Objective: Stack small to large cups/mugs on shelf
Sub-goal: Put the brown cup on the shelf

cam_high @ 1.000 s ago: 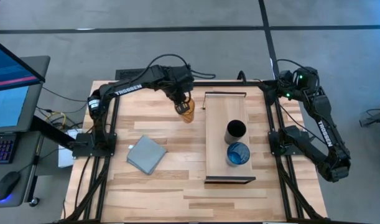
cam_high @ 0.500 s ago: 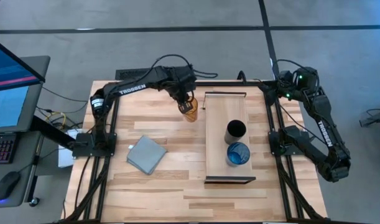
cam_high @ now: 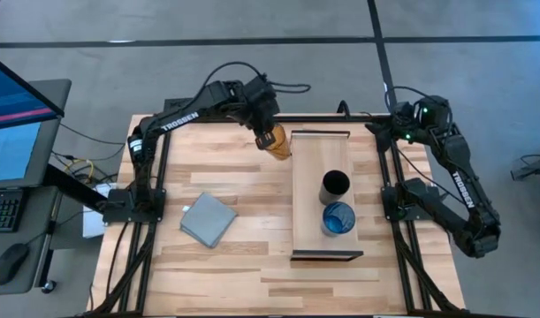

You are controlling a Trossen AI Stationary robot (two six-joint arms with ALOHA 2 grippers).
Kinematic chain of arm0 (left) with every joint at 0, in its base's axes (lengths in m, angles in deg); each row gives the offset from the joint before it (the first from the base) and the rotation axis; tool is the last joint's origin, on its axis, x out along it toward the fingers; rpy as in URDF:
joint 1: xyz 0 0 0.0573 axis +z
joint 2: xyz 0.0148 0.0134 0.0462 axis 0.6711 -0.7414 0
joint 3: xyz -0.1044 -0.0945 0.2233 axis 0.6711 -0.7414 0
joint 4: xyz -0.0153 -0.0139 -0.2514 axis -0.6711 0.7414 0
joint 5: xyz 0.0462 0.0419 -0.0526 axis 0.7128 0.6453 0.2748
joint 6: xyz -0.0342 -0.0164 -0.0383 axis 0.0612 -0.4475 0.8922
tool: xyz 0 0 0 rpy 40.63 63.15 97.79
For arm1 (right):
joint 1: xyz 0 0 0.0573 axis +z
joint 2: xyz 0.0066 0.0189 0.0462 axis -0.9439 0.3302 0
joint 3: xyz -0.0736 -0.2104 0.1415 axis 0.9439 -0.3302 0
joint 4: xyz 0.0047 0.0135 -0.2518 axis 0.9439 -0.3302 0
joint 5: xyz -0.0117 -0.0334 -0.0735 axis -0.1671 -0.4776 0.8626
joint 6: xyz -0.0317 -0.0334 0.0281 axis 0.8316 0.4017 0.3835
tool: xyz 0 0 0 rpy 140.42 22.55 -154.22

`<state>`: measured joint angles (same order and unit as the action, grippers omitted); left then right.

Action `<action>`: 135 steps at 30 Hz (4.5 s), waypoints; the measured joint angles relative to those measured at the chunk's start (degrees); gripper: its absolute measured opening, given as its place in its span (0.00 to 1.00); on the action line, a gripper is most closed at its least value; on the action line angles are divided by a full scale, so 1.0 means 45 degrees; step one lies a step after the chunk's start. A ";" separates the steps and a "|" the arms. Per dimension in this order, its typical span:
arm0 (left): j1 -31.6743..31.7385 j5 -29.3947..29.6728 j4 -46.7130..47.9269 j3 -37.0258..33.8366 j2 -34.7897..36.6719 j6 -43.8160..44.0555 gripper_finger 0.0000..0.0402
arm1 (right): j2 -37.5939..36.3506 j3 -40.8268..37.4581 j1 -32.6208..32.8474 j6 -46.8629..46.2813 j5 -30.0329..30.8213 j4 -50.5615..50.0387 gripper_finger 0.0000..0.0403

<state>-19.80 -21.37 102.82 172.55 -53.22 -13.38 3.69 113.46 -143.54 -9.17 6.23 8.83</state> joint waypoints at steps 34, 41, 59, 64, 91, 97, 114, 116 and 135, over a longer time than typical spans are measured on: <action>-0.0390 -0.1038 -0.2272 0.1158 -0.0020 -0.0729 0.00 | 0.0000 0.0000 0.0181 -0.0003 0.0001 -0.0005 0.51; -0.0502 -0.0940 -0.2404 0.1138 -0.0427 -0.0863 0.00 | 0.0000 0.0000 0.0181 -0.0097 -0.0006 -0.0009 0.51; -0.0503 -0.1115 -0.2859 0.1148 -0.0672 -0.0803 0.00 | 0.0005 0.0000 0.0190 -0.0099 -0.0009 -0.0031 0.51; -0.0550 -0.1125 -0.2858 0.1148 -0.0702 -0.0777 0.00 | 0.0005 0.0000 0.0190 -0.0102 -0.0009 -0.0030 0.51; -0.0628 -0.0729 0.2640 0.1922 -0.2841 -0.0136 0.00 | 0.0073 0.0000 0.0190 0.0052 -0.0004 -0.0287 0.51; -0.0633 -0.0762 0.2284 0.1907 -0.3301 -0.0083 0.00 | 0.0073 -0.0005 0.0185 0.0359 0.0001 -0.0850 0.51; -0.0312 -0.0843 0.0804 0.1018 -0.3291 0.0451 0.00 | 0.0073 -0.0002 0.0185 0.0369 0.0001 -0.1010 0.51; -0.0311 -0.0847 0.0625 0.0694 -0.3291 0.0483 0.00 | 0.0073 -0.0005 0.0185 0.0369 0.0001 -0.1010 0.51; -0.0279 -0.0838 -0.0336 -0.0037 -0.3286 0.0913 0.07 | 0.0073 -0.0005 0.0185 0.0364 0.0001 -0.0996 0.51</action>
<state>-21.05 -25.14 101.31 172.38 -68.01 -9.27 4.02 113.44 -142.71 -7.53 6.24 4.35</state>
